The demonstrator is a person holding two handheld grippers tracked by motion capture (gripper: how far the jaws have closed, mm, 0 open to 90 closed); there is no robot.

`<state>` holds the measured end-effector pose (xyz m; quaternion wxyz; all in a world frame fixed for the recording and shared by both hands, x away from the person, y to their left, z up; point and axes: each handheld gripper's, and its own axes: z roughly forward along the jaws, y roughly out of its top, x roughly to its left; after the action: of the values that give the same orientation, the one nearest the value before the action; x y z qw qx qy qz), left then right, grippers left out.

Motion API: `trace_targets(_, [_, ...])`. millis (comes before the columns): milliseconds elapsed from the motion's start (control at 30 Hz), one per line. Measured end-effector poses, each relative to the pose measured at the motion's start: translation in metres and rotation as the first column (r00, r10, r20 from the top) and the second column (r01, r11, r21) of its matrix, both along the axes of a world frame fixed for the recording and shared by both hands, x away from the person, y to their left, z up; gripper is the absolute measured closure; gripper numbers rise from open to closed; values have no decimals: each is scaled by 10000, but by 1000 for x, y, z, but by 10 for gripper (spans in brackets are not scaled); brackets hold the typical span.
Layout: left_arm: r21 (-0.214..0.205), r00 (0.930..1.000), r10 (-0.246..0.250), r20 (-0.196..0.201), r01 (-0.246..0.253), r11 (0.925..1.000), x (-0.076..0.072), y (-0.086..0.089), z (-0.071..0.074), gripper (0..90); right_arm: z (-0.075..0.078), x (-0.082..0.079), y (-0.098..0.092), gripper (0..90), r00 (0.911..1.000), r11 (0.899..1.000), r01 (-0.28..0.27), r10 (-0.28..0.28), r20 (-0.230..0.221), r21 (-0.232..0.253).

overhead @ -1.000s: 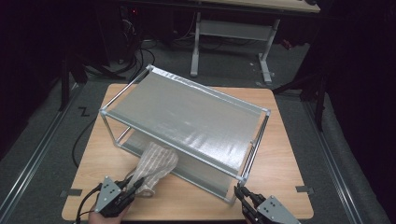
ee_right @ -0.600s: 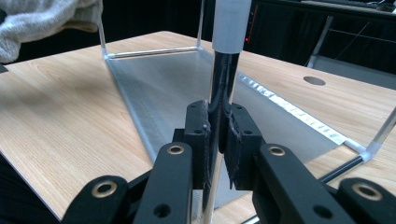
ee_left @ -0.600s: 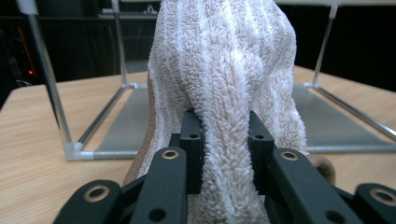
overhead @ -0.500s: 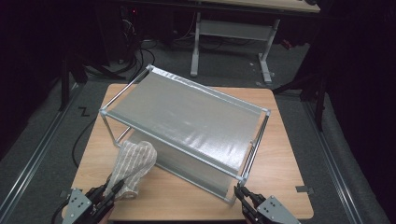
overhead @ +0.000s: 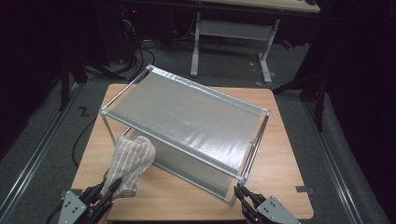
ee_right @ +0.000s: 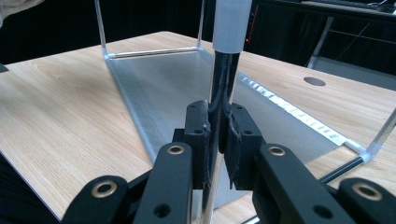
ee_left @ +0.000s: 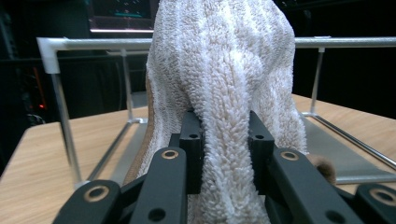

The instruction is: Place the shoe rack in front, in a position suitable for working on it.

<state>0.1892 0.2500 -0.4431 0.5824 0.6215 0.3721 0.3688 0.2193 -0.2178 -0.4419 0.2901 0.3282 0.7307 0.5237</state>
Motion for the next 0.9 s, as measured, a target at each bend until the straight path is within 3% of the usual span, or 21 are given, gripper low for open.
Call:
trace_targets(333, [-241, 9994, -308, 156, 312, 9992, 5, -20, 8, 739, -1, 1, 3, 804, 10000, 10000, 0, 0, 5, 95])
trace_targets(600, [-115, 9964, -656, 527, 663, 9977, 10, -42, 22, 739, -1, -1, 6, 797, 9996, 9998, 184, -184, 217, -16])
trace_targets(900, [-86, 9929, -861, 825, 871, 9962, 35, -73, 44, 739, -3, 5, 5, 804, 9989, 9977, 462, -461, -26, 495])
